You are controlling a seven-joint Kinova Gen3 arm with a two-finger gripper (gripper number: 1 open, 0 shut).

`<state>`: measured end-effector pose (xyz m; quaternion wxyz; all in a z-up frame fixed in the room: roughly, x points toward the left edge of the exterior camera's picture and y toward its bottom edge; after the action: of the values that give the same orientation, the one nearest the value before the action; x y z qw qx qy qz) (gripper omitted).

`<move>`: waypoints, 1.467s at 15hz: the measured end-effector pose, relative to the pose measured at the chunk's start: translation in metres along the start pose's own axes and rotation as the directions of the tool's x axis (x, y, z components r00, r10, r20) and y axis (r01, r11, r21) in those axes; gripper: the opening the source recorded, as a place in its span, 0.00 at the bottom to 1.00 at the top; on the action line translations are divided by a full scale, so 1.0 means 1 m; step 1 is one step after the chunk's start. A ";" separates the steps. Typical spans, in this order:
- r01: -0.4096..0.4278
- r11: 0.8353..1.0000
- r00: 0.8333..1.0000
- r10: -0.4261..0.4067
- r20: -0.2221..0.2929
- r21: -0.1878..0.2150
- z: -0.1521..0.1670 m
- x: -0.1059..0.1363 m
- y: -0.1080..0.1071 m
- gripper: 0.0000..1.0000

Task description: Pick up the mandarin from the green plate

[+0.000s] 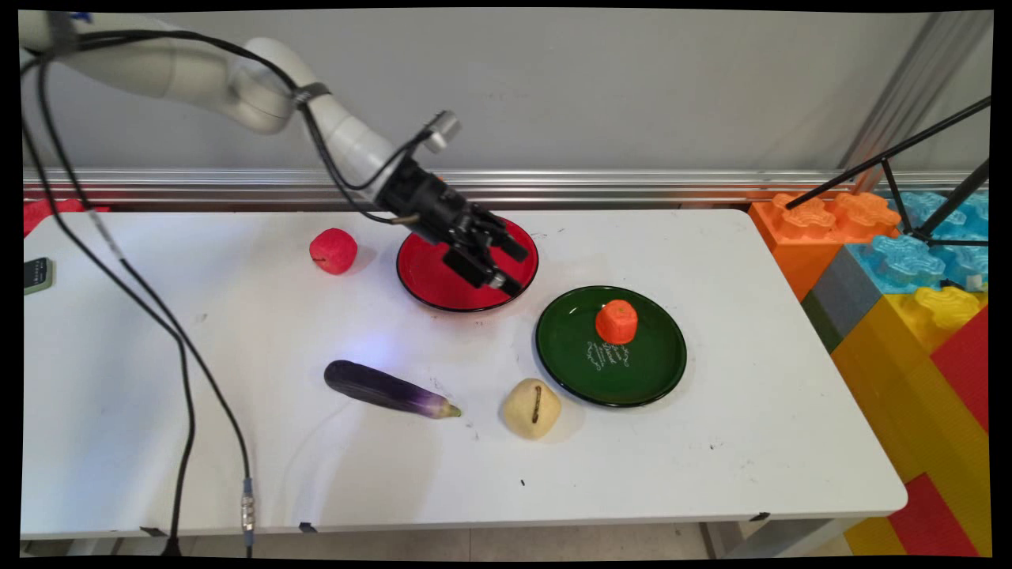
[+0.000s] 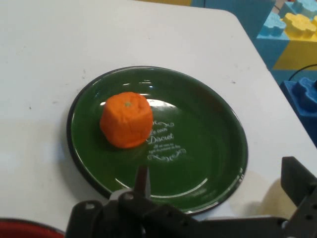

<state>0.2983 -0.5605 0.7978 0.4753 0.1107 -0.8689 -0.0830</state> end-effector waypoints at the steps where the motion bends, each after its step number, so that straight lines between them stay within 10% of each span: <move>1: 0.000 1.000 1.000 0.000 0.002 0.000 0.007 0.003 -0.003 1.00; 22: -0.017 1.000 0.997 0.017 0.070 -0.007 0.125 0.019 -0.050 1.00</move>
<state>0.1888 -0.6088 0.7336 0.4458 0.0988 -0.8855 -0.0858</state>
